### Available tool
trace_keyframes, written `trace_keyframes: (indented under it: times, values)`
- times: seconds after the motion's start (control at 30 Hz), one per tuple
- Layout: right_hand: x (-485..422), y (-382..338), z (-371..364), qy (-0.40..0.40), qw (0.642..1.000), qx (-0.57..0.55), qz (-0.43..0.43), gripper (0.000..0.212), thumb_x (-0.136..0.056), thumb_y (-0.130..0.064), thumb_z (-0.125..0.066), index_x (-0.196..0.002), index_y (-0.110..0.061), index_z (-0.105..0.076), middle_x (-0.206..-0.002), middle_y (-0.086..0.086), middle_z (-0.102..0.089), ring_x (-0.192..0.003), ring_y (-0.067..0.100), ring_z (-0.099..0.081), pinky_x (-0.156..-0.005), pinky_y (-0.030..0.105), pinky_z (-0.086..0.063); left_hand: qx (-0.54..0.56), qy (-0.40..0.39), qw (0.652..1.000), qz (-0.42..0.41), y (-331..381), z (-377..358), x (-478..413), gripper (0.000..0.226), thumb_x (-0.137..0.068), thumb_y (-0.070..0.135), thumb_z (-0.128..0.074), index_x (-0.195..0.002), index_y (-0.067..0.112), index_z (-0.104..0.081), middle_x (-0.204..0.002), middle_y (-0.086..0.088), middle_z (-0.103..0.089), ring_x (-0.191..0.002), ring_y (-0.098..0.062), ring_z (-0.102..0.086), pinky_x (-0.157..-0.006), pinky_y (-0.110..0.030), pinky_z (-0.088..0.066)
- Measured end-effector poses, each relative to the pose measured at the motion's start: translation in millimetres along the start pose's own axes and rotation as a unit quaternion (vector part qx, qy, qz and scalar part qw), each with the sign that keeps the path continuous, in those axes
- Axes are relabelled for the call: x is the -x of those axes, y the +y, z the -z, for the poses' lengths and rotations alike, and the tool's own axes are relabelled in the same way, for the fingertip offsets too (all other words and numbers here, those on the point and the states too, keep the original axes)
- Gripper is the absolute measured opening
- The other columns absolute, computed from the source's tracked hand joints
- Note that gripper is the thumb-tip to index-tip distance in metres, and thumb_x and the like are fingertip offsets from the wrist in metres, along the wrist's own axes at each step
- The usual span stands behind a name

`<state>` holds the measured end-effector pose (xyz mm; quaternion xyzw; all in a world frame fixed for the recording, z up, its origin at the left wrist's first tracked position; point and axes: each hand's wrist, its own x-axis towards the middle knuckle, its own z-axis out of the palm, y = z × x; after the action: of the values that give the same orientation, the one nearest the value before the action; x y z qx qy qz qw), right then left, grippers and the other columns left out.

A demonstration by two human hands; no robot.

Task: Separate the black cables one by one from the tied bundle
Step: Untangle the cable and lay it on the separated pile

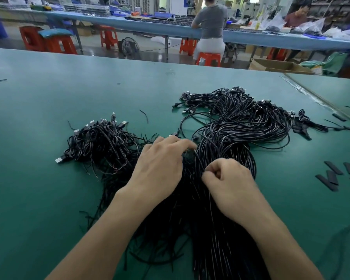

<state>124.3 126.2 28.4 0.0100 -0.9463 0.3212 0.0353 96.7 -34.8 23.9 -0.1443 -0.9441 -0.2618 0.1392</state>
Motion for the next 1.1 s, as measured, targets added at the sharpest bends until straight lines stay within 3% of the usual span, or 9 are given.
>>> trace_keyframes:
  times: [0.13,0.27,0.4,0.53,0.63,0.73,0.87,0.97,1.1]
  values:
    - [3,-9,26,-0.089,0.968,-0.228,0.058,0.013,-0.096,-0.015,-0.061,-0.084,-0.021,-0.062,-0.083,0.001,-0.064,-0.072,0.016,-0.063,-0.066,0.027,-0.052,0.007,0.01,1.0,-0.019,1,-5,1,0.055,-0.093,0.022,-0.053,-0.142,0.043,-0.041,-0.123,0.009,-0.058,-0.113,-0.017,-0.051,-0.099,-0.04,-0.043]
    - [13,-22,39,-0.209,0.894,-0.366,0.152,0.011,-0.091,-0.012,-0.058,-0.084,-0.02,-0.061,-0.079,-0.001,-0.066,-0.06,0.013,-0.065,-0.053,0.019,-0.048,0.055,0.036,0.996,0.056,-4,-8,-4,0.027,-0.095,0.024,-0.053,-0.117,0.032,-0.065,-0.113,0.005,-0.067,-0.108,-0.019,-0.059,-0.095,-0.041,-0.047]
    - [3,-4,41,-0.06,0.959,-0.235,0.149,0.012,-0.092,-0.016,-0.066,-0.088,-0.027,-0.067,-0.076,-0.006,-0.069,-0.064,0.008,-0.06,-0.067,0.023,-0.05,0.234,0.222,0.939,0.121,-7,5,-6,0.022,-0.105,0.023,-0.045,-0.094,0.027,-0.064,-0.102,0.002,-0.068,-0.08,-0.012,-0.061,-0.068,-0.024,-0.047]
    - [-6,13,36,0.129,0.981,-0.133,0.054,0.018,-0.093,-0.026,-0.066,-0.076,-0.032,-0.068,-0.068,-0.027,-0.064,-0.062,-0.005,-0.057,-0.058,0.011,-0.041,0.095,0.311,0.945,0.034,4,18,-3,0.025,-0.101,0.024,-0.042,-0.095,0.018,-0.065,-0.117,-0.003,-0.066,-0.121,-0.02,-0.055,-0.112,-0.048,-0.034]
    - [-7,13,38,0.147,0.973,-0.162,0.075,0.015,-0.093,-0.032,-0.065,-0.079,-0.033,-0.07,-0.061,-0.024,-0.06,-0.053,-0.003,-0.05,-0.052,0.011,-0.038,-0.004,0.25,0.967,-0.047,16,21,-3,0.019,-0.1,0.023,-0.05,-0.107,0.017,-0.066,-0.1,0.009,-0.07,-0.096,-0.008,-0.063,-0.115,-0.039,-0.031]
    - [-7,8,44,0.098,0.963,-0.233,0.097,0.009,-0.092,-0.031,-0.066,-0.087,-0.035,-0.073,-0.065,-0.002,-0.057,-0.057,0.002,-0.043,-0.054,0.019,-0.039,0.044,0.166,0.984,-0.039,21,22,0,0.012,-0.1,0.025,-0.051,-0.104,0.023,-0.062,-0.058,0.02,-0.047,-0.05,0.005,-0.043,-0.06,-0.022,-0.039]
    - [0,-4,53,0.0,0.892,-0.439,0.111,0.011,-0.076,-0.035,-0.069,-0.08,-0.03,-0.077,-0.073,0.006,-0.054,-0.058,0.006,-0.039,-0.051,0.016,-0.033,0.26,0.091,0.961,0.015,25,27,-2,0.024,-0.097,0.03,-0.06,-0.076,0.021,-0.065,-0.042,0.014,-0.041,-0.037,-0.006,-0.031,-0.041,-0.015,-0.025]
    - [2,-4,58,0.001,0.843,-0.527,0.111,0.015,-0.07,-0.041,-0.07,-0.078,-0.03,-0.077,-0.067,-0.006,-0.059,-0.057,0.006,-0.041,-0.05,0.016,-0.036,0.415,-0.094,0.905,0.01,33,38,1,0.042,-0.092,0.049,-0.06,-0.06,0.021,-0.063,-0.045,0.013,-0.033,-0.04,-0.007,-0.026,-0.04,-0.016,-0.023]
    - [-2,-2,55,0.066,0.84,-0.53,0.099,0.018,-0.069,-0.043,-0.071,-0.078,-0.029,-0.077,-0.062,-0.01,-0.054,-0.055,0.006,-0.039,-0.047,0.016,-0.034,0.563,-0.327,0.759,-0.002,40,47,10,0.045,-0.099,0.043,-0.05,-0.063,0.021,-0.063,-0.049,0.01,-0.028,-0.041,-0.004,-0.023,-0.039,-0.015,-0.021]
